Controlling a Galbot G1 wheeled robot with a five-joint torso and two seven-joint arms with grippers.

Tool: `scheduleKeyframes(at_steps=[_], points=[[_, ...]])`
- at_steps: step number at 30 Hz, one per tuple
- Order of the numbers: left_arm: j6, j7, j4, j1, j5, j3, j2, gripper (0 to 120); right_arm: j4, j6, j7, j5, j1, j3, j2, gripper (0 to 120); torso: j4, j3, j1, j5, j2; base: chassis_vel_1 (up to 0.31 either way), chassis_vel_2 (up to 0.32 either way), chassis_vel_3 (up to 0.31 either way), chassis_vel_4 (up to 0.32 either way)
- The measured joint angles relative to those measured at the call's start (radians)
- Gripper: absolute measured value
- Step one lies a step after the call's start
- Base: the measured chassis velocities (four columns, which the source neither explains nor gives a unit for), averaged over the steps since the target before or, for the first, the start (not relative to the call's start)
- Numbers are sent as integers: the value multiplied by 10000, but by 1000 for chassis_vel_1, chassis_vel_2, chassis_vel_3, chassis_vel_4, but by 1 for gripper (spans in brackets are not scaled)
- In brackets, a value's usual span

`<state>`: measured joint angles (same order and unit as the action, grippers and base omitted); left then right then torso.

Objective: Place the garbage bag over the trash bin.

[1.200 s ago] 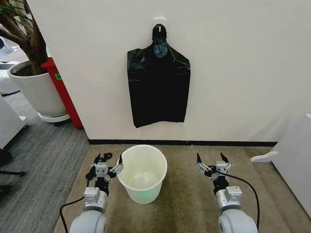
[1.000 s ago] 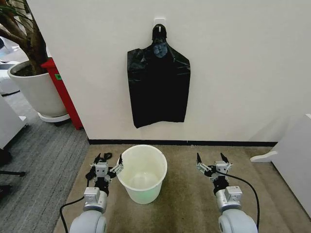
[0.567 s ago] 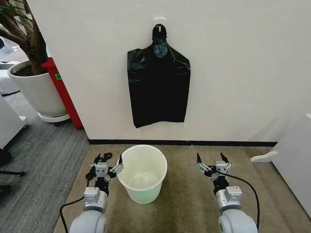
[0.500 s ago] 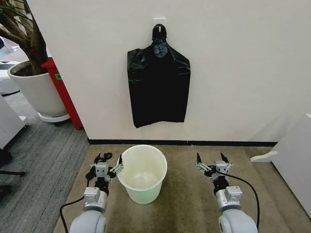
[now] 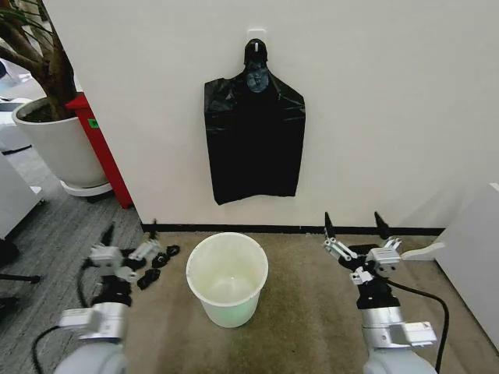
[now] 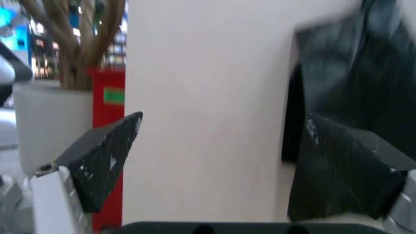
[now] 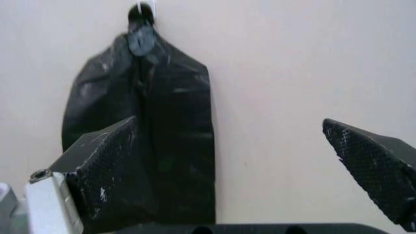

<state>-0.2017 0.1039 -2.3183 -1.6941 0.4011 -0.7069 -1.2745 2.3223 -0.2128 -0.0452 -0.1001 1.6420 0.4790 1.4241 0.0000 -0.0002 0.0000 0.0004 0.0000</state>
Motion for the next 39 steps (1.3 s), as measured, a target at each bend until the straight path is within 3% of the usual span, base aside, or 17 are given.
scheduleKeyframes(at_steps=[14,20,26,34,39], points=[[-210,33,221,-25,174,-31,-51,99,-1178,647,-58,-1405,-1929,-711,-801,100,0,2,0,-3,-1,0,0,0,0],[-315,-92,519,-68,-99,-2,-225,98,-2088,1006,-441,-3147,-4134,-1636,-1673,100,0,3,0,-3,-1,0,0,0,0],[-333,-135,900,-27,-274,50,-385,98,-3261,1201,-1042,-5270,-7174,-3315,-2313,100,-1,4,0,-4,-2,0,0,0,0],[-357,-147,1090,35,-279,1,-357,98,-3920,2220,-2638,-6472,-10277,-4816,-2064,100,2,3,1,-7,-2,0,0,0,0],[-348,-120,1118,105,-105,-60,-155,98,-4376,2469,-3175,-7228,-11279,-5334,-1671,100,-1,4,1,-5,-2,0,0,0,0]])
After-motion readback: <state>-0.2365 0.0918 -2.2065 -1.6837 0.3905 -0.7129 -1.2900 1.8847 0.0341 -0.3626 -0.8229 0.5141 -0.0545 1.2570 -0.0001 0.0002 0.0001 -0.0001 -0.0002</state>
